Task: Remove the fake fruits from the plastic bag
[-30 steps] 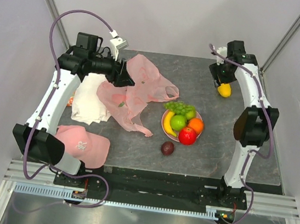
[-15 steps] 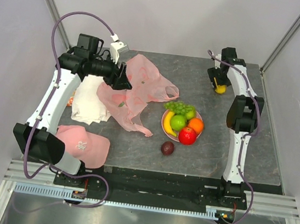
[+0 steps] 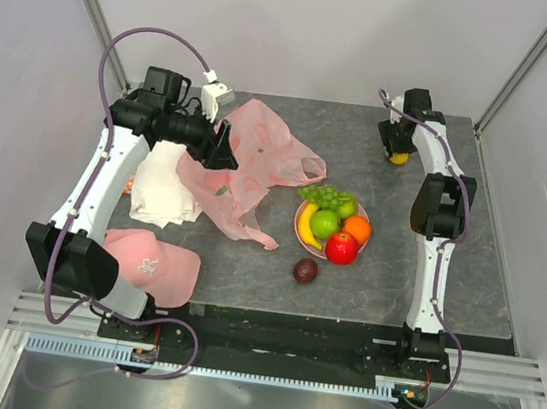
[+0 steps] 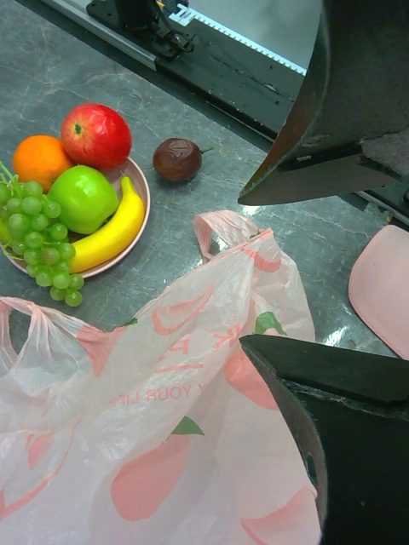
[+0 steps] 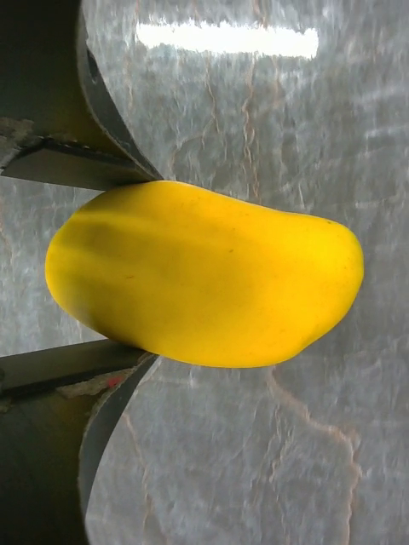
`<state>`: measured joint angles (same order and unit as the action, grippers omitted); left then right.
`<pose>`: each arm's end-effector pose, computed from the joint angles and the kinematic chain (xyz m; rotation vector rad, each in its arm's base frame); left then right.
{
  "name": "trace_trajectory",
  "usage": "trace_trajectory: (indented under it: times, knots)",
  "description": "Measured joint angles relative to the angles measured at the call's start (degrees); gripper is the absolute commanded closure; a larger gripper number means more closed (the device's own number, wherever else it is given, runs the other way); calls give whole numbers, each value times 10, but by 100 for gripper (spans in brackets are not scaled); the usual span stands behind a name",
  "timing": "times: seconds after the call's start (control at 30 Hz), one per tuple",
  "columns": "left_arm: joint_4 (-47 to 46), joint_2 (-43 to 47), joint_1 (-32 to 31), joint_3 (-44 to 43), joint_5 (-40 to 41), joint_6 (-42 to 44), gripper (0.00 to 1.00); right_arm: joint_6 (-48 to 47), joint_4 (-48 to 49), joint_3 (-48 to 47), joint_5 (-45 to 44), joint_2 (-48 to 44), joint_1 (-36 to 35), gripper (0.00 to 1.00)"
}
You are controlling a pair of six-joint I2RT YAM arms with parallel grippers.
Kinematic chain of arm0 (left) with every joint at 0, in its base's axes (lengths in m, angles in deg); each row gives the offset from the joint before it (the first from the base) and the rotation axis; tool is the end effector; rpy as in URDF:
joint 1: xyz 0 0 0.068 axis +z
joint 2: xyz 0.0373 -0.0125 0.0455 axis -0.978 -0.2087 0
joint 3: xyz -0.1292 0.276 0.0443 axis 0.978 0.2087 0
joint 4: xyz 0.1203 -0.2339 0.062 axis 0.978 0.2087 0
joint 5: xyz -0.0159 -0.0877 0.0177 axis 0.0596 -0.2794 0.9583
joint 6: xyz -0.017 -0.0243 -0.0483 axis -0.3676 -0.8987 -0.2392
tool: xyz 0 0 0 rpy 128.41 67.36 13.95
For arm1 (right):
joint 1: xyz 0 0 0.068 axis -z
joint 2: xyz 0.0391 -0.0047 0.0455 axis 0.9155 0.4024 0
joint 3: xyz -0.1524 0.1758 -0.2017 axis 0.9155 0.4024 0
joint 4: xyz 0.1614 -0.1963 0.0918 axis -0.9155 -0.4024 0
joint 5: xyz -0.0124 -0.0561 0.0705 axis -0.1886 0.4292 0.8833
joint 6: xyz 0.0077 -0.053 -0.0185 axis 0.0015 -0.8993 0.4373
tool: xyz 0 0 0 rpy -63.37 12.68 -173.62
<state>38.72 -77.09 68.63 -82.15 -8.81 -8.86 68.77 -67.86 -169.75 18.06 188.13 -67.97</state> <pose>0.3020 -0.0764 0.4174 0.8557 2.1389 -0.8066 0.5892 0.0153 0.1951 -0.4230 2.5610 -0.1730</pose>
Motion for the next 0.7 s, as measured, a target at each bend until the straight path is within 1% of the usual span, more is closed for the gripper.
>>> trace_trajectory:
  times: [0.1, 0.17, 0.23, 0.33, 0.37, 0.5, 0.6, 0.7]
  knots:
    - [1, 0, 0, 0, 0, 3, 31, -3, 6, 19, 30, -12, 1, 74]
    - [2, 0, 0, 0, 0, 4, 31, -12, 13, 77, 59, -50, 1, 74]
    - [1, 0, 0, 0, 0, 5, 31, -26, 17, 163, 101, -115, 2, 73]
    - [-1, 0, 0, 4, -1, 5, 31, -67, 9, 285, 175, -236, 3, 72]
    - [-2, 0, 0, 5, -1, 5, 31, -94, 12, 337, 205, -293, 3, 71]
    - [-6, -1, 0, 7, -2, 5, 31, -189, -27, 430, 285, -460, -4, 69]
    - [-7, -1, 0, 7, -3, 5, 31, -292, -65, 460, 312, -530, -28, 68]
    - [-11, -1, 0, 7, -5, 5, 31, -387, -94, 518, 312, -562, -75, 68]
